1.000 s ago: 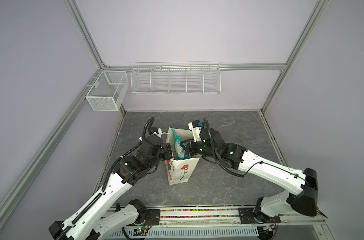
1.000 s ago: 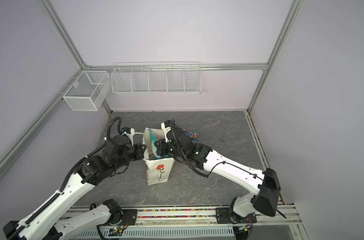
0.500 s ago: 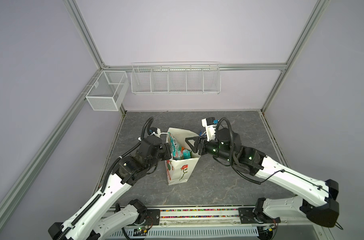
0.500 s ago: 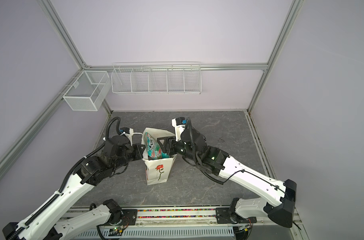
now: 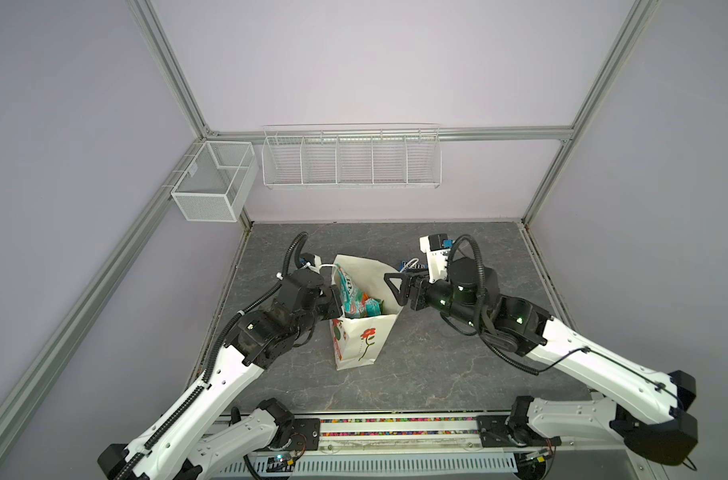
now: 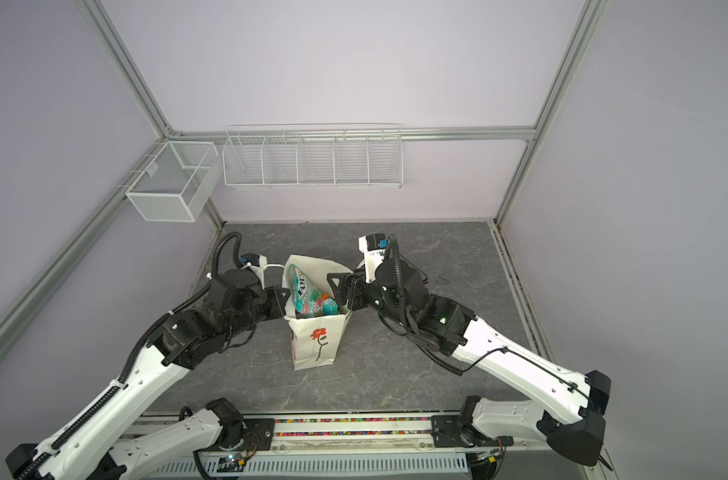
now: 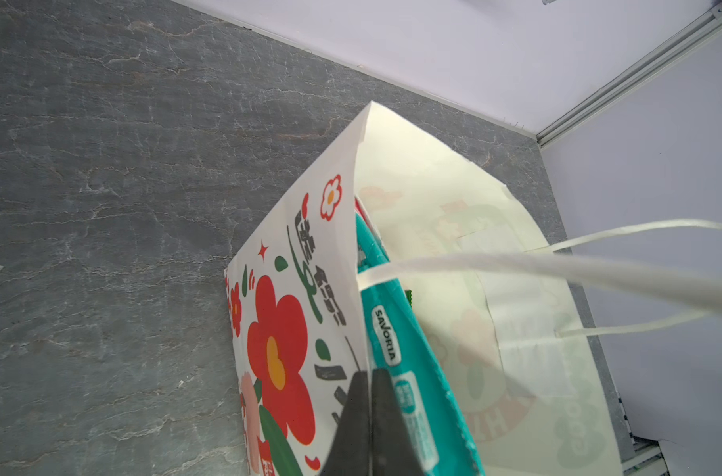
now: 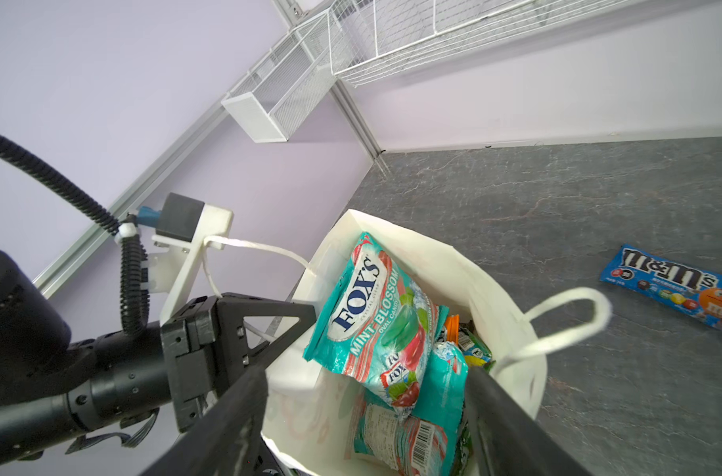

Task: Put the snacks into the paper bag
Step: 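Withdraw the open right gripper from the bag toward the M&M's bag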

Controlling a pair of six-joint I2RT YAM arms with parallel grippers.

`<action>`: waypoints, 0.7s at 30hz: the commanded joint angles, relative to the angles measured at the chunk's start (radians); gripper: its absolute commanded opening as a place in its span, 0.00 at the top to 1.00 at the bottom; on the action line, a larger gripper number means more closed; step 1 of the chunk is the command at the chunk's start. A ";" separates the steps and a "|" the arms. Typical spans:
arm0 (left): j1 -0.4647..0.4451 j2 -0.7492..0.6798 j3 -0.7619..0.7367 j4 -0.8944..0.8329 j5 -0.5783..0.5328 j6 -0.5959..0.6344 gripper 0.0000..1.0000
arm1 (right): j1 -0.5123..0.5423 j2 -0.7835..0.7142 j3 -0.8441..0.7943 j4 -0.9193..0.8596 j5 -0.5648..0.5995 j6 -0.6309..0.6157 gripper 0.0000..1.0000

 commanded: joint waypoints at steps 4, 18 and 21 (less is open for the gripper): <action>0.046 0.003 0.077 0.041 0.015 0.058 1.00 | -0.081 -0.035 0.012 -0.110 0.014 -0.044 0.13; 0.093 0.085 0.167 -0.004 0.062 0.138 1.00 | -0.312 -0.026 -0.036 -0.179 -0.140 -0.024 0.10; 0.101 0.080 0.174 -0.011 0.063 0.149 1.00 | -0.350 -0.014 -0.053 -0.181 -0.161 -0.028 0.10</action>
